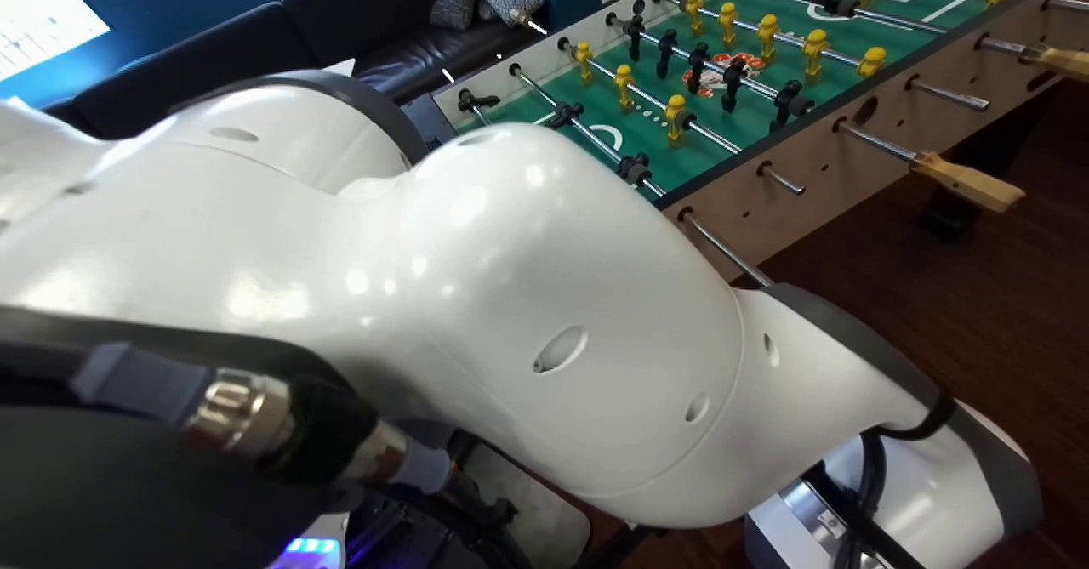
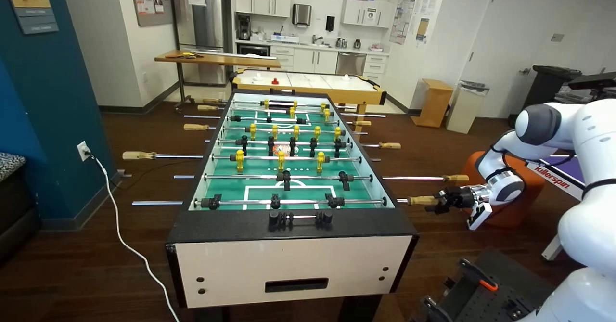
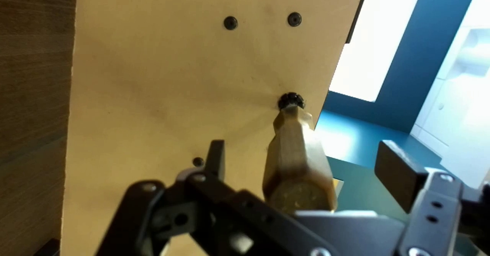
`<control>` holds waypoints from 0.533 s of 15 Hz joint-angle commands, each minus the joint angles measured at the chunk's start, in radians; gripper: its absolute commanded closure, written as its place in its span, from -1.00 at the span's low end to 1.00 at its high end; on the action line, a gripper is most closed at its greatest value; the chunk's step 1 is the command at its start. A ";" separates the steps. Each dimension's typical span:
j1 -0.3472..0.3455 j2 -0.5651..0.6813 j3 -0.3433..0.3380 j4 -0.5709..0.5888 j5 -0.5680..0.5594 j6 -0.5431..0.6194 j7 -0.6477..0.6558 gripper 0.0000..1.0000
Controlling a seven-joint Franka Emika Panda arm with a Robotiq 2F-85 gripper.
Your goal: Twist the first handle to the right
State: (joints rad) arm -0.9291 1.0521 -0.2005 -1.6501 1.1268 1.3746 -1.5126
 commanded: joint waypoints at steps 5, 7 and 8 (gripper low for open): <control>-0.029 0.035 0.013 0.052 0.008 -0.080 -0.026 -1.00; -0.032 0.038 0.015 0.054 0.014 -0.082 -0.030 -1.00; -0.032 0.039 0.016 0.056 0.016 -0.083 -0.030 -1.00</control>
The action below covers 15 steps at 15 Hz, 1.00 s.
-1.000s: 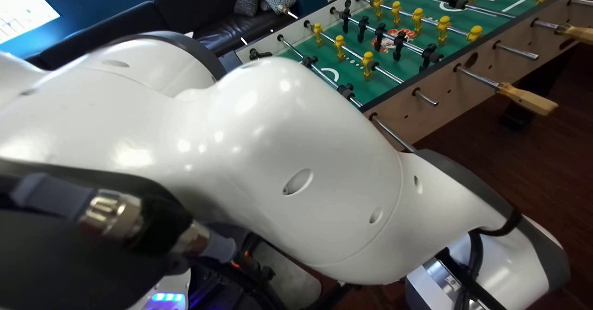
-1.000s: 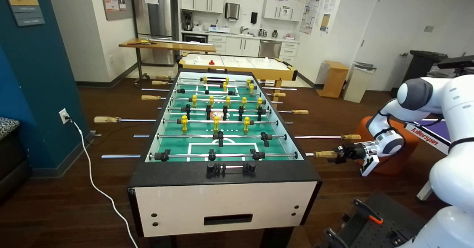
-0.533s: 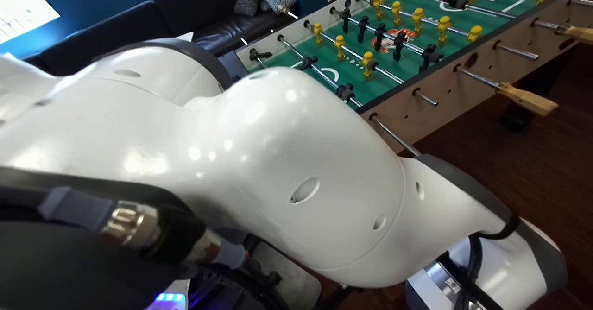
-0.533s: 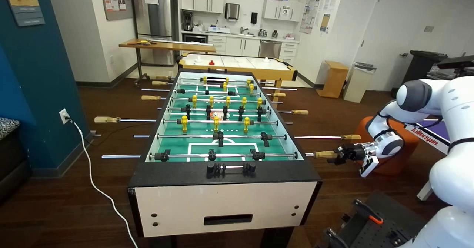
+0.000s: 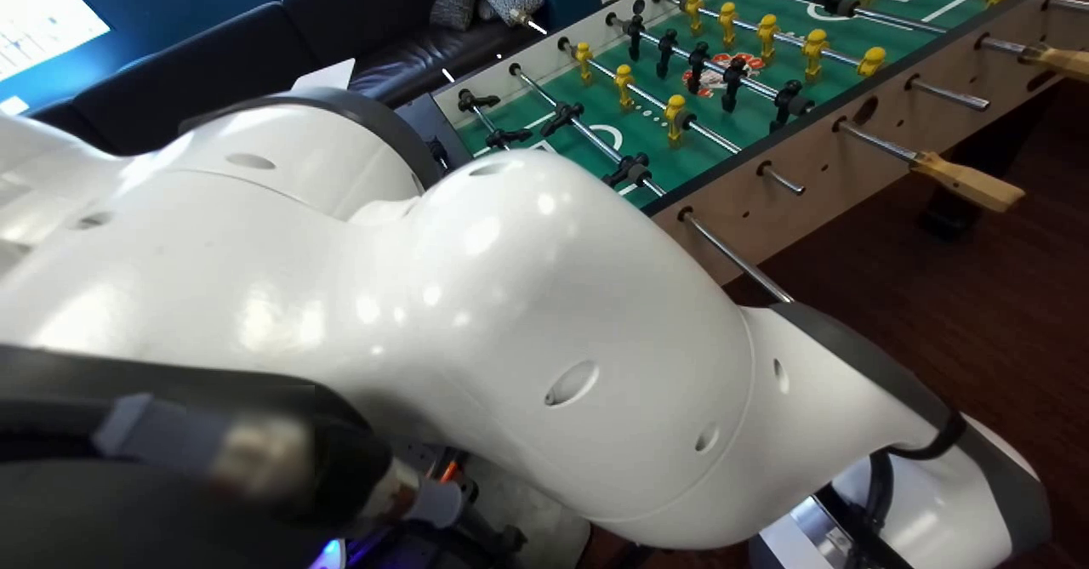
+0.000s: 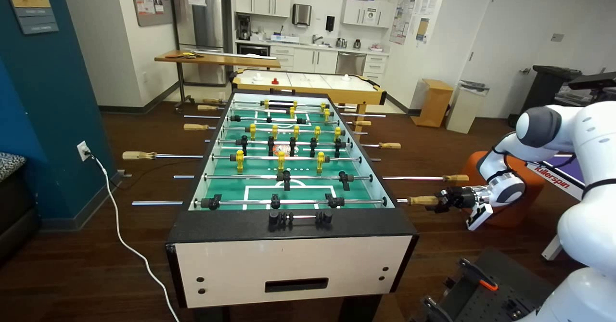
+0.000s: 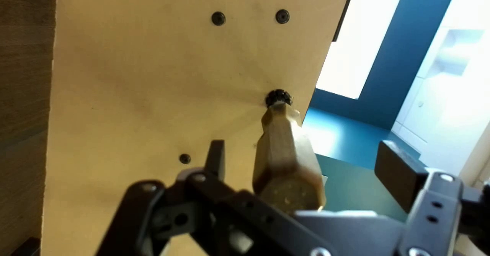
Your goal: Twist the first handle to the right
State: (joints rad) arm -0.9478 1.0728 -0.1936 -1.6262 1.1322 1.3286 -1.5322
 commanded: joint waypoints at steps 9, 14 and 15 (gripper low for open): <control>-0.007 0.023 0.009 0.032 0.020 -0.034 -0.049 -0.31; -0.008 0.028 0.010 0.031 0.021 -0.038 -0.051 0.45; -0.009 0.031 0.010 0.033 0.021 -0.038 -0.049 0.60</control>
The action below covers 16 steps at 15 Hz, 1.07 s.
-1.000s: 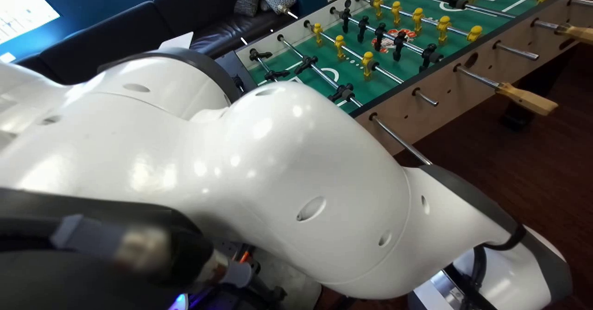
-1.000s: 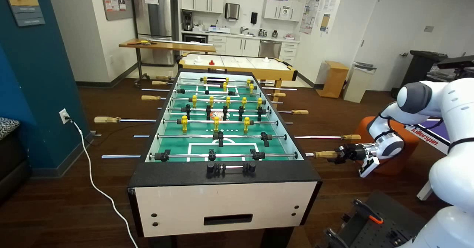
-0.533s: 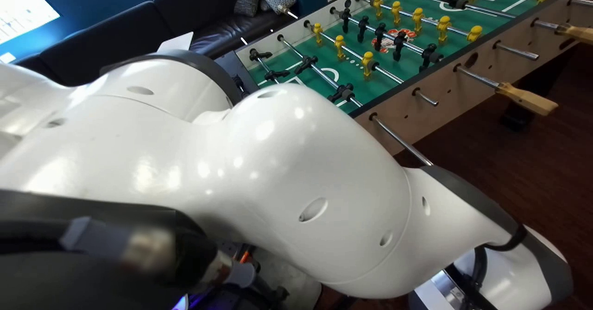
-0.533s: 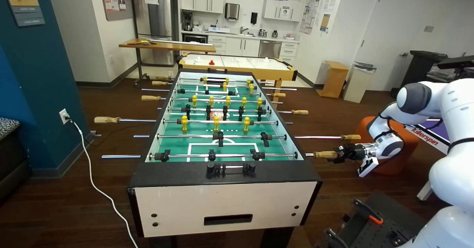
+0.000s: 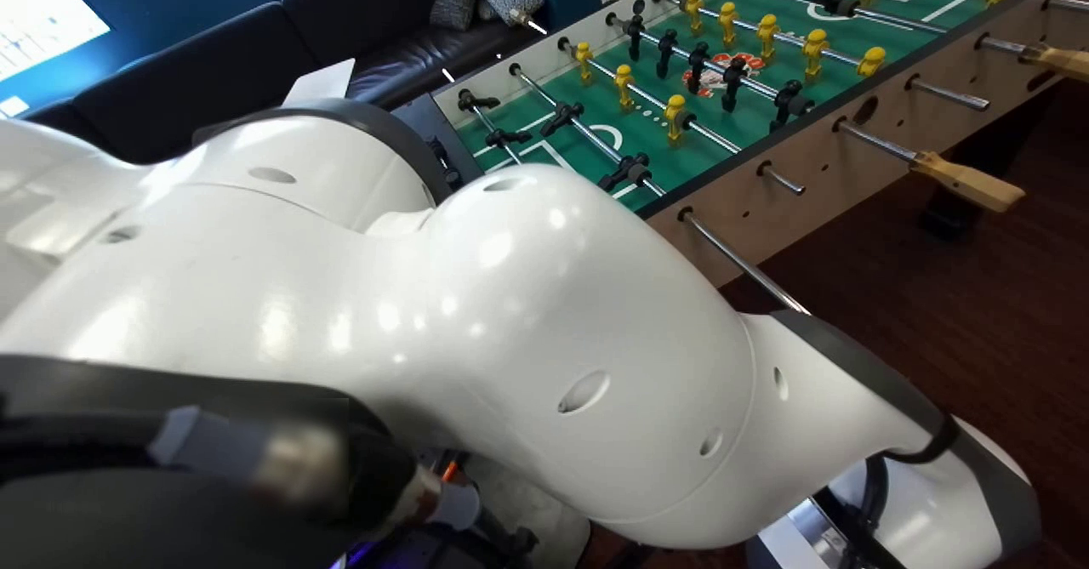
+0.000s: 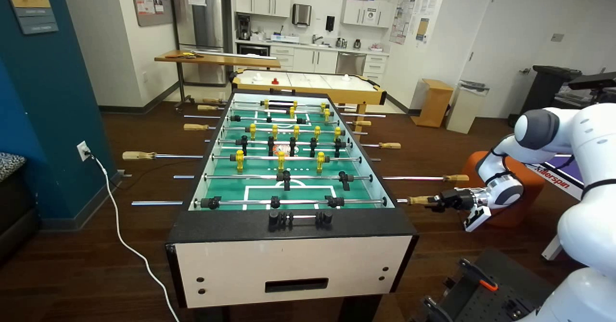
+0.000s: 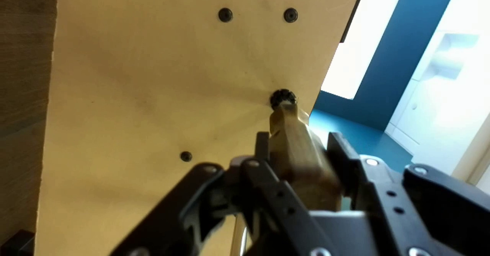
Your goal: Twist the first handle to the right
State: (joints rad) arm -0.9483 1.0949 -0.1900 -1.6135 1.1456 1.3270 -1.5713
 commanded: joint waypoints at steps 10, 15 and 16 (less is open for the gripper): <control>-0.021 -0.001 0.000 0.013 0.030 -0.060 0.042 -0.45; -0.026 -0.004 -0.004 0.007 0.061 -0.070 0.048 -0.98; -0.026 -0.004 -0.004 0.005 0.065 -0.069 0.044 -0.38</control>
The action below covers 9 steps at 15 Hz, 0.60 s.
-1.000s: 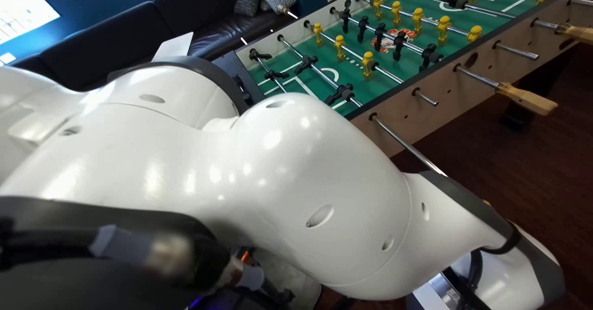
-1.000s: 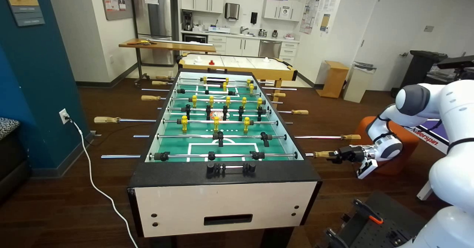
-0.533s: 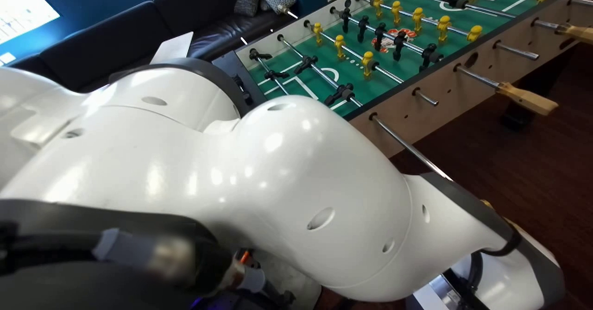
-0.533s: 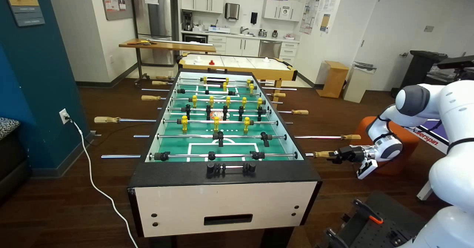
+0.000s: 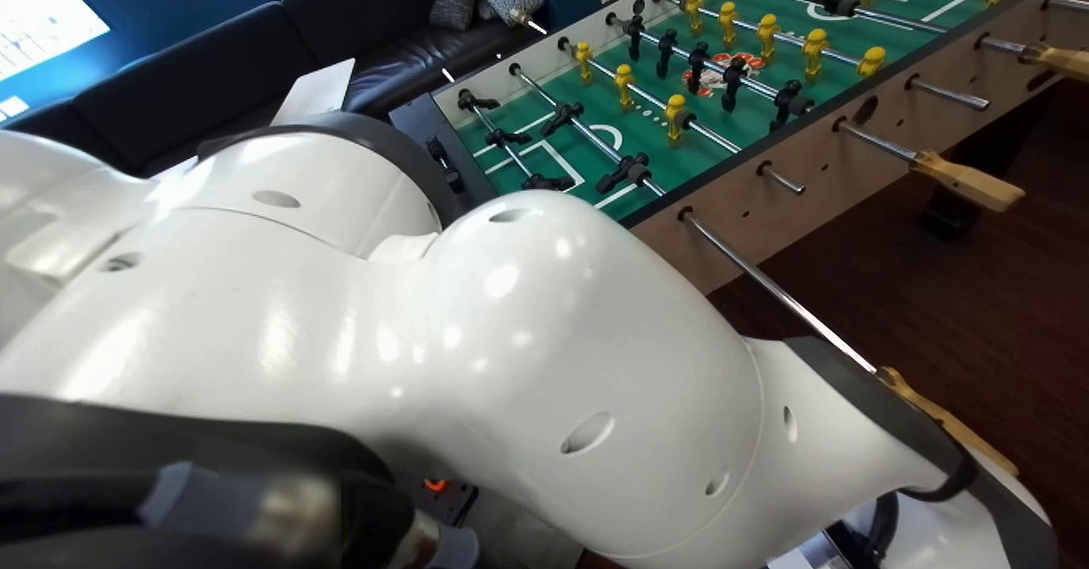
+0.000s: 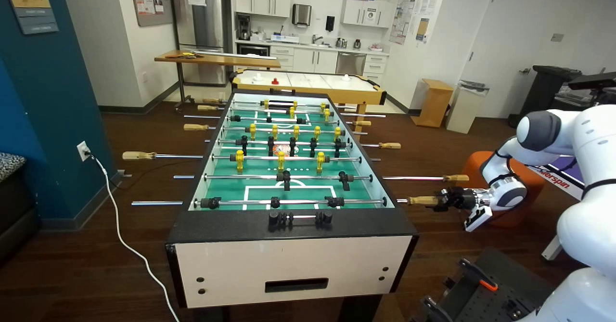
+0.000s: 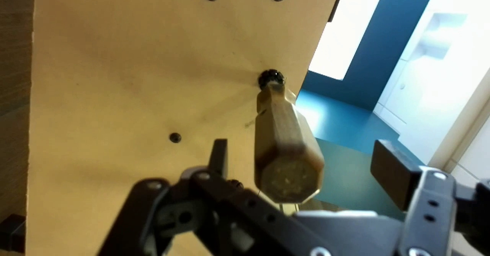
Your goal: Twist the first handle to the right
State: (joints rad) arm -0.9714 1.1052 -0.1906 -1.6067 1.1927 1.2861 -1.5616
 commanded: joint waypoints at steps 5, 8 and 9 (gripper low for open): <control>-0.003 -0.012 -0.004 0.001 0.024 -0.036 0.033 0.02; -0.004 -0.007 -0.004 0.005 0.024 -0.030 0.035 0.43; -0.005 -0.005 -0.004 0.006 0.025 -0.025 0.035 0.57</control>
State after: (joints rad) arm -0.9728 1.1128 -0.1920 -1.6037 1.2086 1.2998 -1.5616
